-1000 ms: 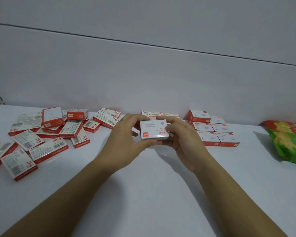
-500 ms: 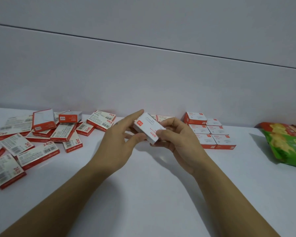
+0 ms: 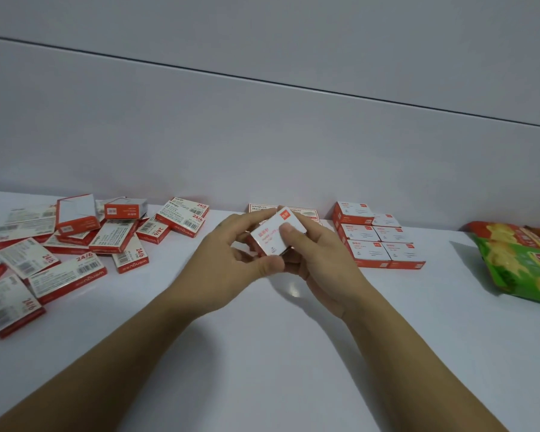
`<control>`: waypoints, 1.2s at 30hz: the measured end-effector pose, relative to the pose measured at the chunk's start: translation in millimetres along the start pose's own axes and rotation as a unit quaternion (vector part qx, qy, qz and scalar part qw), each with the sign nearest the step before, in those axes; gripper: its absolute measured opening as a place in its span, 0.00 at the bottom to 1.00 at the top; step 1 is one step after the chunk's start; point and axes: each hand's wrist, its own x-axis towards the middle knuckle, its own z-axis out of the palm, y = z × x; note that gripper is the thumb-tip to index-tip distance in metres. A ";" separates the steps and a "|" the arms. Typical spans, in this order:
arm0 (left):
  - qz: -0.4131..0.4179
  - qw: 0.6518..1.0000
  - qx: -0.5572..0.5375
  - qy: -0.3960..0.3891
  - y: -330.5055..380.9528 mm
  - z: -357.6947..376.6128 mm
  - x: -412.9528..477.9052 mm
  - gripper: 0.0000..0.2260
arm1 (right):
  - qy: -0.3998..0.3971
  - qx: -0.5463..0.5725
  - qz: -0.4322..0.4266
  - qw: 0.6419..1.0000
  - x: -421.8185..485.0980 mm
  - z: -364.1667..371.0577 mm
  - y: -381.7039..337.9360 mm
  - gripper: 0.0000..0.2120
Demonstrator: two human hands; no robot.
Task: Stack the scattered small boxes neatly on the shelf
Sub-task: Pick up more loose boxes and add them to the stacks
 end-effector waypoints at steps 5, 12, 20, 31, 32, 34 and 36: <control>-0.009 0.997 0.002 0.081 -7.1 -0.9 6.3 0.18 | 0.048 0.030 0.027 0.998 3.4 -1.6 -2.1 0.14; -0.010 0.996 0.019 0.088 -11.4 -5.4 9.4 0.19 | 0.123 -0.083 -0.041 0.988 0.9 -5.1 -3.1 0.20; -0.008 0.993 0.077 0.087 -2.9 2.1 17.2 0.16 | 0.128 -0.310 -0.095 0.937 2.3 -16.7 -22.2 0.27; 0.012 0.975 0.220 0.039 23.5 64.0 67.7 0.21 | 0.150 -0.527 -0.122 0.828 8.4 -118.3 -71.8 0.22; 0.013 0.970 0.239 0.034 22.1 74.8 71.0 0.21 | 0.163 -0.529 -0.108 0.826 8.8 -134.8 -71.5 0.22; 0.018 0.957 0.290 0.013 17.8 95.5 77.4 0.19 | 0.180 -0.536 -0.076 0.821 9.2 -167.9 -68.5 0.21; 0.014 0.941 0.339 -0.006 12.9 114.8 84.9 0.17 | 0.191 -0.539 -0.042 0.820 9.9 -198.4 -63.9 0.20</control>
